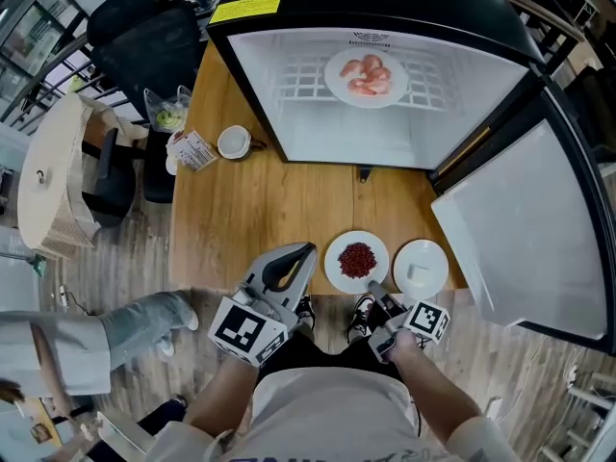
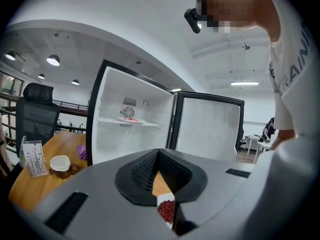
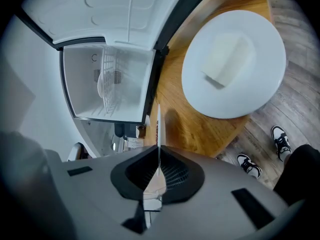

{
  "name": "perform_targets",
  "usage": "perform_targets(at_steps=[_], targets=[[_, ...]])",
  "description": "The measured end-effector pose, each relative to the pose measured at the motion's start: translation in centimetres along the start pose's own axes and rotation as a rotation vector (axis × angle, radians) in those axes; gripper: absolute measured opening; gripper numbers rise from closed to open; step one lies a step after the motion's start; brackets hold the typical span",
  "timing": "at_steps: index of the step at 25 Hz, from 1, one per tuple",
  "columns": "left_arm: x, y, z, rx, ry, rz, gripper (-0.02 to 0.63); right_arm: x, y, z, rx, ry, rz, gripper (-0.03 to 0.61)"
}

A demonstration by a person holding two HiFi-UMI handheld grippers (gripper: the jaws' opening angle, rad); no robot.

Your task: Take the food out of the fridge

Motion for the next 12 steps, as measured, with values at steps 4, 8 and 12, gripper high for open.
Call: perform_targets(at_steps=[4, 8, 12], targets=[[-0.1, -0.2, -0.1, 0.003, -0.002, 0.001, 0.008, -0.3, 0.1, -1.1, 0.024, -0.012, -0.004, 0.028], [-0.3, -0.2, 0.1, 0.006, -0.004, 0.004, 0.008, -0.2, 0.3, -1.5, 0.045, -0.008, 0.0, 0.028], [-0.2, -0.5, 0.1, 0.015, -0.003, 0.004, 0.008, -0.1, 0.8, -2.0, 0.085, -0.022, 0.002, 0.026]])
Point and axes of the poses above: the fingertips, and each gripper's own axes: y backward along the fingers, z to its left, x out of its underside, the point moved 9 cm from there along y, backward along the fingers, and after that the axes turned 12 degrees about -y, right-handed, at the moved point
